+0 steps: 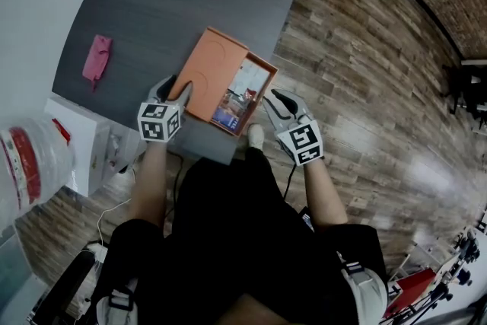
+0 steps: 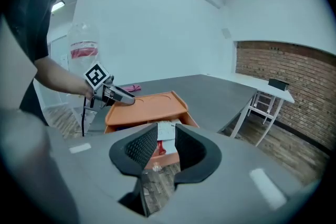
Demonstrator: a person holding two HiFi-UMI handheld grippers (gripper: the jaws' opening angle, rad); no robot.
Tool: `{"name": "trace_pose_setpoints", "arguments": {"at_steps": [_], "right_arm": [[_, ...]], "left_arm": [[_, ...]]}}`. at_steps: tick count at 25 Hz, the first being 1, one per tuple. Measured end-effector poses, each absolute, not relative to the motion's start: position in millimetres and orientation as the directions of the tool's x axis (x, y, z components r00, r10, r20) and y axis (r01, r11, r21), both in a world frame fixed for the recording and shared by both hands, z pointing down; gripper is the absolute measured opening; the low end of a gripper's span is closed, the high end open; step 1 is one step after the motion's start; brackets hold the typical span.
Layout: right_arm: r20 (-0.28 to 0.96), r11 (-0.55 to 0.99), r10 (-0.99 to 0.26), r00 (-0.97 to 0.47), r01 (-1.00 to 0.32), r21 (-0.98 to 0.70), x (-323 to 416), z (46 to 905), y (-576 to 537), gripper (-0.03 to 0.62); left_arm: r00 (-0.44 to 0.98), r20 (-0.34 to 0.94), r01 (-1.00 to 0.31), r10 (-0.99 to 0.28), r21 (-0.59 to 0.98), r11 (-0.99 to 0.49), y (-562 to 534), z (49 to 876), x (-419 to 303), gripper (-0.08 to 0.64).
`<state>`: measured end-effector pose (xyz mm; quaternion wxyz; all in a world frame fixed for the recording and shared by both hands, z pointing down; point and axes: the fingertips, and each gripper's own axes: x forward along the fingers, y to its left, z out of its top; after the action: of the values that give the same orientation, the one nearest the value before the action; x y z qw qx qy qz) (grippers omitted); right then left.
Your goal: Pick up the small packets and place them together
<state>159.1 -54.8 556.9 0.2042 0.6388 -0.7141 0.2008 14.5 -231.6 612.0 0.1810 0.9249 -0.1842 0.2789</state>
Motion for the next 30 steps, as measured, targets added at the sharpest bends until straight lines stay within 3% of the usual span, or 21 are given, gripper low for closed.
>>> {"name": "trace_pose_setpoints", "arguments": {"at_steps": [3, 6, 11, 20, 24, 30], "right_arm": [[0.606, 0.214, -0.788, -0.111, -0.972, 0.100, 140.4, 565.4, -72.1, 0.107], [0.707, 0.430, -0.699, -0.108, -0.853, 0.294, 121.2, 588.7, -79.4, 0.110], [0.796, 0.595, -0.594, -0.114, -0.728, 0.340, 106.7, 612.2, -89.8, 0.126], [0.874, 0.682, -0.487, 0.011, -0.620, 0.388, 109.3, 642.3, -92.4, 0.119], [0.854, 0.679, -0.518, 0.044, -0.586, 0.442, 111.8, 641.0, -95.0, 0.016], [0.834, 0.668, -0.551, 0.023, -0.587, 0.457, 112.7, 629.3, -94.1, 0.004]], "left_arm": [[0.779, 0.580, -0.437, -0.237, 0.233, -0.869, -231.7, 611.6, 17.7, 0.209], [0.783, 0.577, -0.431, -0.231, 0.235, -0.871, -231.8, 611.4, 19.6, 0.209], [0.789, 0.576, -0.423, -0.216, 0.252, -0.870, -229.7, 610.8, 21.3, 0.207], [0.795, 0.572, -0.407, -0.199, 0.262, -0.875, -225.4, 609.2, 25.7, 0.206], [0.801, 0.568, -0.397, -0.189, 0.268, -0.878, -224.9, 609.5, 26.2, 0.206], [0.798, 0.572, -0.395, -0.191, 0.258, -0.881, -226.4, 609.3, 25.5, 0.206]]}}
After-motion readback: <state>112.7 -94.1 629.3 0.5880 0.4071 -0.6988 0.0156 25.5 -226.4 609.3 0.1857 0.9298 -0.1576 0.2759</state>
